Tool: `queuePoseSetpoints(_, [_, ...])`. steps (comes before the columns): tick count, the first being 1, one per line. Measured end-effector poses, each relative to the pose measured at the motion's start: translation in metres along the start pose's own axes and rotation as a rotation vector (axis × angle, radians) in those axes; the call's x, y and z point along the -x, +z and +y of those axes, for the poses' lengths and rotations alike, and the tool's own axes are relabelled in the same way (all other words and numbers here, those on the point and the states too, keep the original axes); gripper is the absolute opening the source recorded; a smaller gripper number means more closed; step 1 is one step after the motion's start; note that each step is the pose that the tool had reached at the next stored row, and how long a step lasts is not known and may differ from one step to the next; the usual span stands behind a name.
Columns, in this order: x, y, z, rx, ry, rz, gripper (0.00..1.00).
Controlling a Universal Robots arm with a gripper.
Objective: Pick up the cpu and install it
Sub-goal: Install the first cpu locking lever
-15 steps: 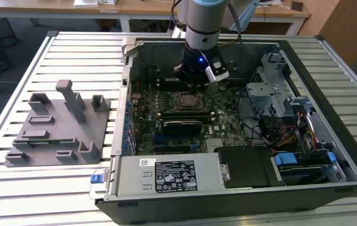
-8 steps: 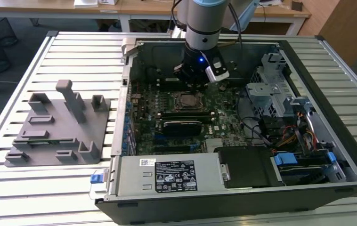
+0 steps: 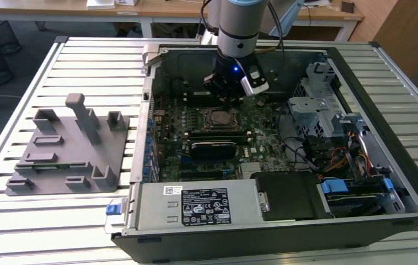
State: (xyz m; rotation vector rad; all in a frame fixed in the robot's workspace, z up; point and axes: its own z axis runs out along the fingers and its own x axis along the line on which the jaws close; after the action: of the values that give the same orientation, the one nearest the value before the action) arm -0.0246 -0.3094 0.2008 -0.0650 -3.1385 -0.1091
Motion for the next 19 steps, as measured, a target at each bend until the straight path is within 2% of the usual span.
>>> queuePoseSetpoints(4, [0.0002, 0.0022, -0.0002, -0.0069, 0.000, 0.0018, 0.11])
queuePoseSetpoints(9, [0.0010, 0.0046, -0.0005, -0.0179, 0.001, 0.0078, 0.11])
queuePoseSetpoints(12, [0.0012, 0.0044, -0.0006, -0.0173, 0.001, 0.0095, 0.11])
queuePoseSetpoints(16, [0.0015, 0.0018, 0.0000, -0.0065, 0.001, 0.0095, 0.11])
queuePoseSetpoints(19, [0.0014, 0.0007, -0.0001, -0.0038, 0.001, 0.0098, 0.11])
